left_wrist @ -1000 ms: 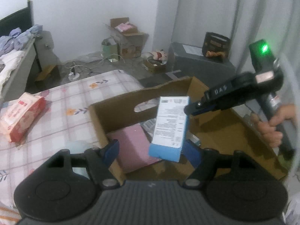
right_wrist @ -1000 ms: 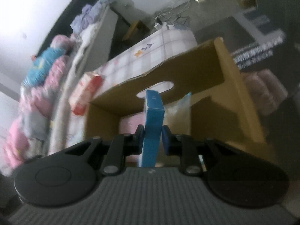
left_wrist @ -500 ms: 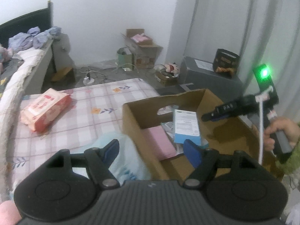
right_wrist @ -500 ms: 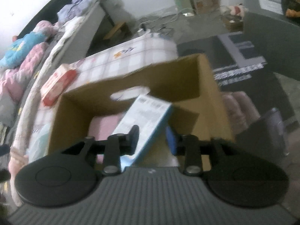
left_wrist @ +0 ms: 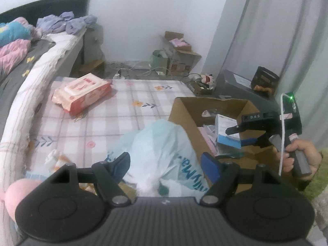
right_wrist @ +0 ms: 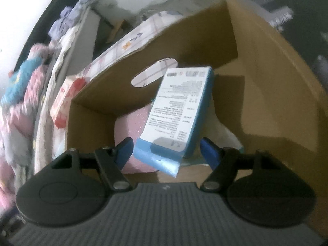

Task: Organize soft objects
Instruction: 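Lower the paper box into the cardboard box and open the right gripper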

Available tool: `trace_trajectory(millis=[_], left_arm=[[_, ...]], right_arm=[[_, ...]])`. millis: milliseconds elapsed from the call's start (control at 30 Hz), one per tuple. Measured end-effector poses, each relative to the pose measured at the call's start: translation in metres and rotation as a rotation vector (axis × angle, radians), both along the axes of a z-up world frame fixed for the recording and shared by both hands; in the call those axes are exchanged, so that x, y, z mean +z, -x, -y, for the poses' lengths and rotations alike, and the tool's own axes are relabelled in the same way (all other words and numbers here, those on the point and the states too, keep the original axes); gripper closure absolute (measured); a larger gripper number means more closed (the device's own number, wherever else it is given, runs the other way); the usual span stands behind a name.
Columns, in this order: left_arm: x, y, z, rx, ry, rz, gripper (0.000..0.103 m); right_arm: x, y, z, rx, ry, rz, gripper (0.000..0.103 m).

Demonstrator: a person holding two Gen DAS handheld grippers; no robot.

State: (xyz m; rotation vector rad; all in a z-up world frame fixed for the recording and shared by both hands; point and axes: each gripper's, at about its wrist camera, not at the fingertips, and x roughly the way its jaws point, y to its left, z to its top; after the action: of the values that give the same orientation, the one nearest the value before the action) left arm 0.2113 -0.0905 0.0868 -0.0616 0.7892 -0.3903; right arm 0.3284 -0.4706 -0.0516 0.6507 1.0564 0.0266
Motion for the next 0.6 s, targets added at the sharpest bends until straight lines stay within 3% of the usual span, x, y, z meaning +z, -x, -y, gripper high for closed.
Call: trace_trajectory(millis=[67,133,233,367,500,567,600], left_arm=[[-0.001,0.001,-0.006,0.011,0.003,-0.005,0.026],[-0.002,0.002,-0.01,0.016,0.008,-0.005,0.026],[-0.003,0.001,-0.015,0.019,0.02,-0.007,0.026],[-0.006,-0.001,-0.02,0.026,0.035,-0.016,0.026],[-0.007,-0.001,-0.025,0.028,0.045,-0.014,0.026],[-0.008,-0.001,-0.027,0.03,0.05,-0.017,0.026],[-0.009,-0.001,-0.028,0.032,0.053,-0.019,0.026]], right_arm=[[-0.006,-0.001,0.003,-0.026,-0.043,-0.009,0.051],[-0.011,0.001,0.003,-0.037,-0.085,-0.011,0.082],[-0.008,0.004,0.002,-0.057,-0.087,0.016,0.095],[0.004,0.006,0.004,-0.07,-0.087,0.059,0.099],[0.018,0.005,-0.002,-0.031,-0.034,0.079,0.095],[0.019,0.003,-0.01,0.01,-0.058,0.053,0.086],[0.016,0.002,-0.014,0.014,-0.077,0.031,0.072]])
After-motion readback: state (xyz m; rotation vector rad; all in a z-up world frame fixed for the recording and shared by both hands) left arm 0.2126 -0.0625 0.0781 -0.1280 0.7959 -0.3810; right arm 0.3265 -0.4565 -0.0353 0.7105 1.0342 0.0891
